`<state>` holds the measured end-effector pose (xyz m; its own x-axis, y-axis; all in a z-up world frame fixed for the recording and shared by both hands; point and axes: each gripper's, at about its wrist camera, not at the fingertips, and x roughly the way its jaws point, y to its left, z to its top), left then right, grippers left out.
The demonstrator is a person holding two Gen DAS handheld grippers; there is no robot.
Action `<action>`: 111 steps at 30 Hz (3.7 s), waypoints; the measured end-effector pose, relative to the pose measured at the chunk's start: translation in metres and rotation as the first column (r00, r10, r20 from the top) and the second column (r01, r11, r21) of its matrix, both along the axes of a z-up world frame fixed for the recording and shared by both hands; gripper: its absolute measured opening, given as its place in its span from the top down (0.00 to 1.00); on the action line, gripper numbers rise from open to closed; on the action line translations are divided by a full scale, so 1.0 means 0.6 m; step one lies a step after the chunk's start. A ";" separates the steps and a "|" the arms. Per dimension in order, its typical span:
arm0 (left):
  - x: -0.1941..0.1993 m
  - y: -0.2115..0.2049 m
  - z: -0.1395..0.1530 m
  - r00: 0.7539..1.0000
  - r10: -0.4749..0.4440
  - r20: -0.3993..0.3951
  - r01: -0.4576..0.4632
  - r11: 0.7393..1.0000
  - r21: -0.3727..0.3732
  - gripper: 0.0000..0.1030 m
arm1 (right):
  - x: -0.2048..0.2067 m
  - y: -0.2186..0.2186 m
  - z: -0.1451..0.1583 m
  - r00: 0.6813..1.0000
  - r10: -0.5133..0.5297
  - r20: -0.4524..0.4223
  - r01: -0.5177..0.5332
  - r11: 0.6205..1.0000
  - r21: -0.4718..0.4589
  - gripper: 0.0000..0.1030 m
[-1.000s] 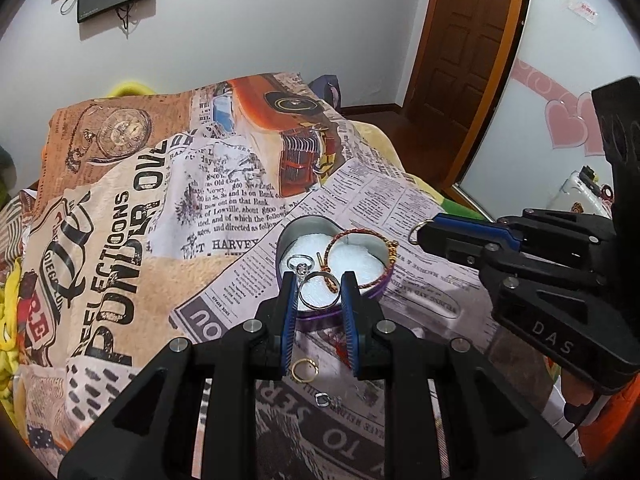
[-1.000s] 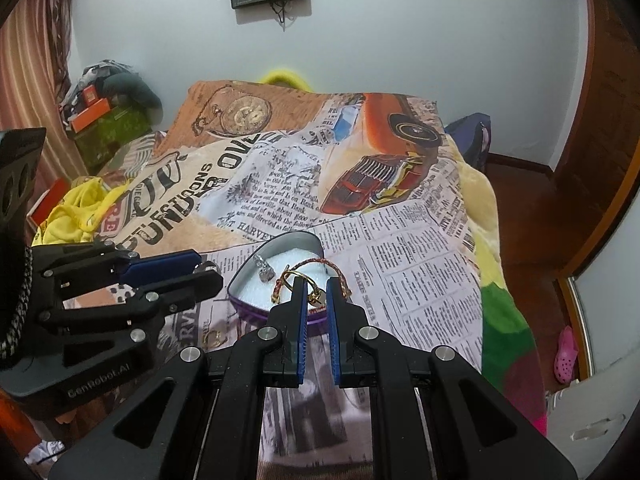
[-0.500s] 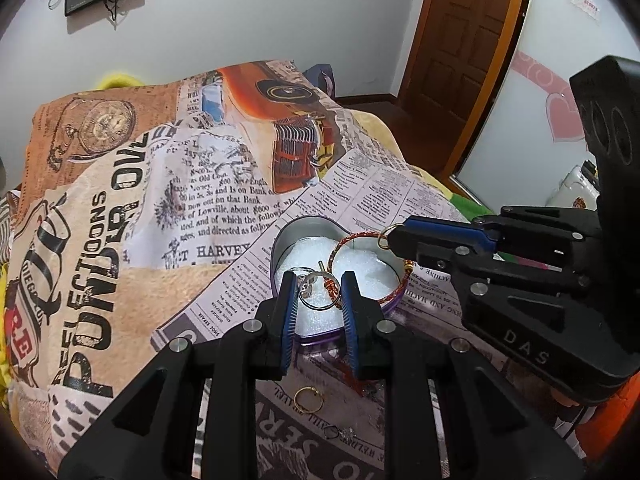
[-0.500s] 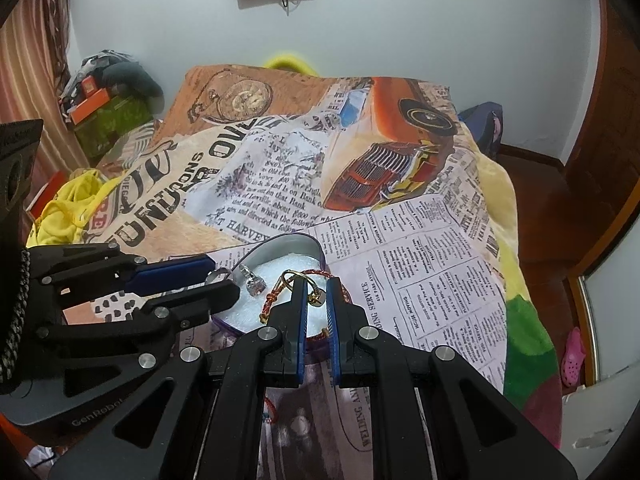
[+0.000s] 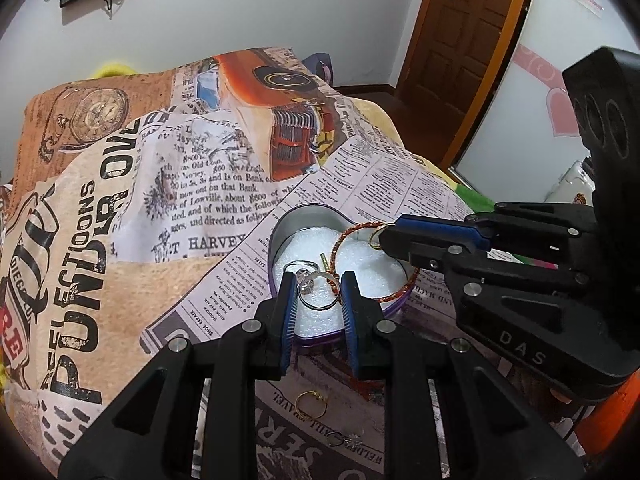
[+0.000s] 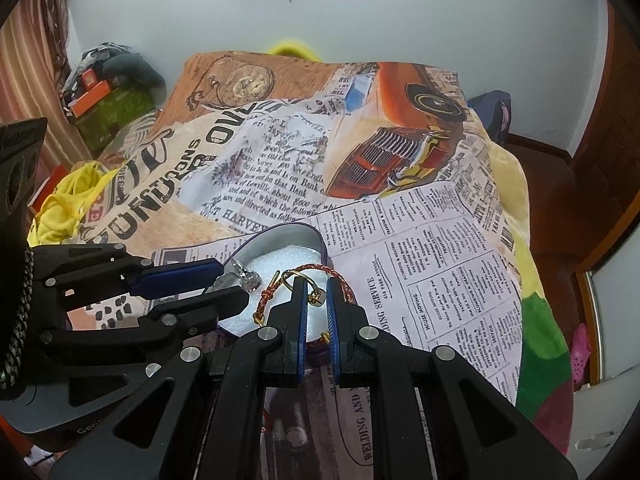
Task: Organize jewelry
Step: 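Carry the ring and earring over the heart tin with both grippers, then open the left gripper over the tin while the right releases the earring, then lift both open grippers away from the tin, then grasp a silver earring with the left gripper while the right grasps the beaded bracelet, then carry the earring and beaded bracelet over the heart tin with both grippers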
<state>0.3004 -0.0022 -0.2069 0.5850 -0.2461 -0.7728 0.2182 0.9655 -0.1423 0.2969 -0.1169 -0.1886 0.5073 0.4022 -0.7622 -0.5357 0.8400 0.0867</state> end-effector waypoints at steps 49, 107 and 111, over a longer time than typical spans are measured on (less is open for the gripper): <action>-0.137 0.028 0.024 0.997 0.052 -0.048 -0.049 0.996 0.068 0.67 | -0.110 -0.043 0.037 0.999 -0.016 0.046 0.020 0.997 -0.078 0.64; -0.160 0.017 0.018 1.000 0.024 -0.006 -0.024 0.999 0.046 0.93 | -0.112 -0.038 0.010 1.000 0.013 -0.002 -0.013 0.999 -0.045 0.92; -0.161 0.019 0.046 0.999 0.030 0.029 -0.032 0.998 0.046 0.93 | -0.117 -0.046 0.031 1.000 -0.003 0.030 0.004 1.000 -0.029 0.92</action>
